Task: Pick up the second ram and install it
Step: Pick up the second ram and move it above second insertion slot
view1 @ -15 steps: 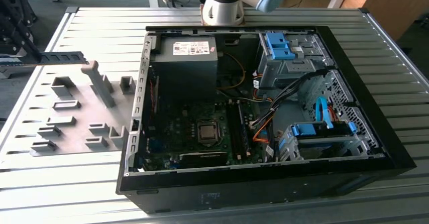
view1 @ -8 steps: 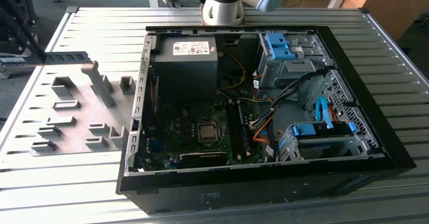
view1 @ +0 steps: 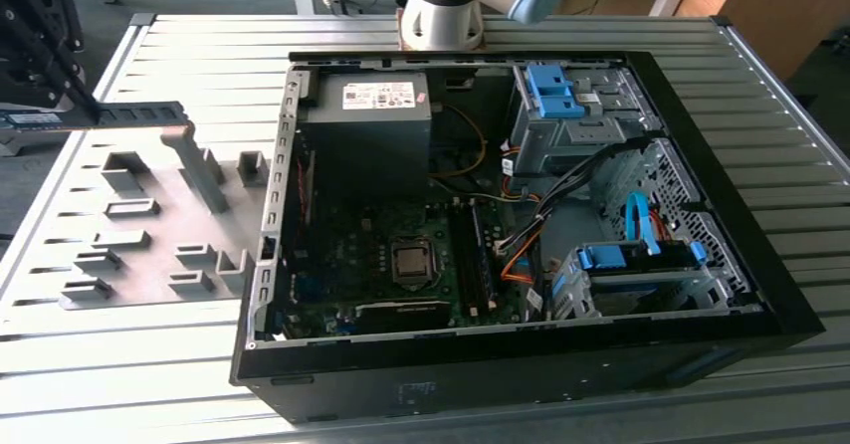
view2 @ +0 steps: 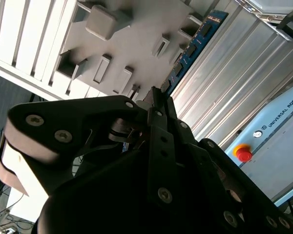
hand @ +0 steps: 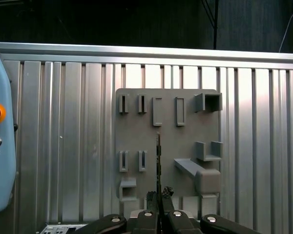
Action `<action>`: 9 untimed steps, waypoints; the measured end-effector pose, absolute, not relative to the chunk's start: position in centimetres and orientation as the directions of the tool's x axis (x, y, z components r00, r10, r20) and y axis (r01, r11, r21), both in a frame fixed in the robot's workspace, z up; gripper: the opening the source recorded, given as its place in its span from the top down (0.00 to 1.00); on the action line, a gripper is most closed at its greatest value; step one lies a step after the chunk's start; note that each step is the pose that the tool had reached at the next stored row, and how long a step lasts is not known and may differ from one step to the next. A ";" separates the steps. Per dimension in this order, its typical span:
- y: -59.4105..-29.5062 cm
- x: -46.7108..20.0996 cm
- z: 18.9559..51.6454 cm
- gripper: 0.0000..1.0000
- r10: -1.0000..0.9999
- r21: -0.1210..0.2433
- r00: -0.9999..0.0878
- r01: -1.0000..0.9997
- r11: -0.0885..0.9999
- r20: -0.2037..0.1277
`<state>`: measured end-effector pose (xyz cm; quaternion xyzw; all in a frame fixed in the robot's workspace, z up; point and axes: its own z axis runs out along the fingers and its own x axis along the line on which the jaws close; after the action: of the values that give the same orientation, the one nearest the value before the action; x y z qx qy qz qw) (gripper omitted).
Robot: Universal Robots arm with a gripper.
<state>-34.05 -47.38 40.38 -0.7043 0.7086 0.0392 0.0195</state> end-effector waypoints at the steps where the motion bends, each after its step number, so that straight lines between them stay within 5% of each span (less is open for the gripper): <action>1: -47.4 -34.0 40.4 0.86 -0.997 0.028 -0.007 -1.000 0.005 -0.083; 9: -47.4 -33.2 40.4 0.86 -0.997 0.028 -0.007 -1.000 0.005 -0.083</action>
<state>-33.20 -47.39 40.37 -0.7043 0.7086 0.0392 0.0196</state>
